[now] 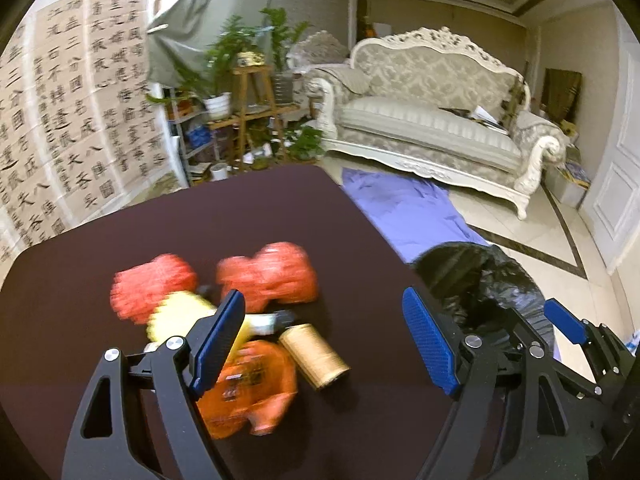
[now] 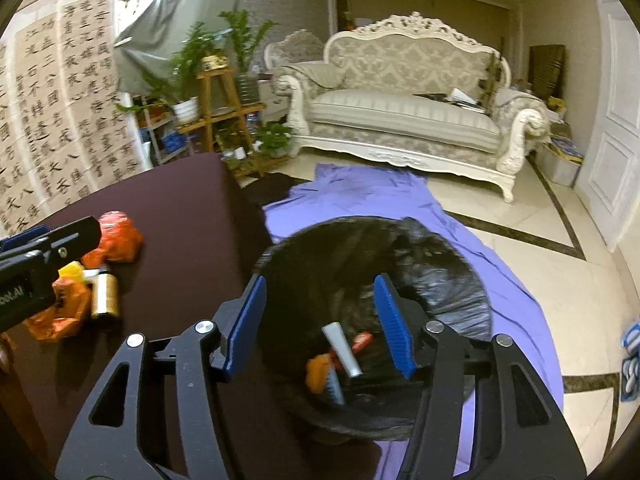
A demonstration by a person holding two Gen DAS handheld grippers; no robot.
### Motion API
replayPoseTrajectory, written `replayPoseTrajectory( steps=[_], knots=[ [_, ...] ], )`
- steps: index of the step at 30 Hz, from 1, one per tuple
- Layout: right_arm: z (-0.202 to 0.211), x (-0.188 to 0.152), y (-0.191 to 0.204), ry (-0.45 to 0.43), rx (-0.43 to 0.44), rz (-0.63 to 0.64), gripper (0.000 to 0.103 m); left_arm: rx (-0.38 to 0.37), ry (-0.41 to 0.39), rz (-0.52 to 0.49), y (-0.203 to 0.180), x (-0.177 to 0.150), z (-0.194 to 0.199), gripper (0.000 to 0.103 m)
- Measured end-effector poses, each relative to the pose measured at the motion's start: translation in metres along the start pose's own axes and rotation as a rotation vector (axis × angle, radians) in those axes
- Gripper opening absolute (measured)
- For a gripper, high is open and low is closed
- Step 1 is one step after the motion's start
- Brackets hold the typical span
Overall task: Collect trash
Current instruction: 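Move both tools back over the table items, then grasp the orange plastic bag with the right tool while the left tool grasps the white crumpled bag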
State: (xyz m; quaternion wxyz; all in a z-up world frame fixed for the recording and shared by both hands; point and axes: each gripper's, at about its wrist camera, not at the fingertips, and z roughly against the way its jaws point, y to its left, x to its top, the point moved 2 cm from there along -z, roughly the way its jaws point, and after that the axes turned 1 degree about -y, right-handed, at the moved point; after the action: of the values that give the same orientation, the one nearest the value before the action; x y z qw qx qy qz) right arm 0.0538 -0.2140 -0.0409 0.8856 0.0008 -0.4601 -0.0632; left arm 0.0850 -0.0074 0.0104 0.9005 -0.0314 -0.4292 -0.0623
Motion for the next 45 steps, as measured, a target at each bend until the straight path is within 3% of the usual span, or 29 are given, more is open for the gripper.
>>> replayPoseTrajectory(
  steps=[11, 23, 29, 40, 45],
  knots=[
    [0.013, 0.002, 0.080, -0.009, 0.123, 0.113, 0.056, 0.168, -0.035, 0.136, 0.102, -0.016, 0.034, 0.079],
    [0.028, -0.003, 0.162, -0.012, 0.251, 0.233, 0.064, 0.308, 0.015, 0.256, 0.186, -0.055, 0.043, 0.079],
    [0.023, -0.007, 0.188, 0.004, 0.267, 0.280, 0.064, 0.317, 0.035, 0.285, 0.200, -0.066, 0.041, 0.079],
    [0.012, -0.020, 0.187, 0.090, 0.289, 0.290, 0.064, 0.260, 0.067, 0.283, 0.192, -0.075, 0.029, 0.079],
    [0.015, -0.028, 0.189, 0.095, 0.313, 0.296, 0.054, 0.256, 0.072, 0.284, 0.191, -0.075, 0.029, 0.079]
  ],
)
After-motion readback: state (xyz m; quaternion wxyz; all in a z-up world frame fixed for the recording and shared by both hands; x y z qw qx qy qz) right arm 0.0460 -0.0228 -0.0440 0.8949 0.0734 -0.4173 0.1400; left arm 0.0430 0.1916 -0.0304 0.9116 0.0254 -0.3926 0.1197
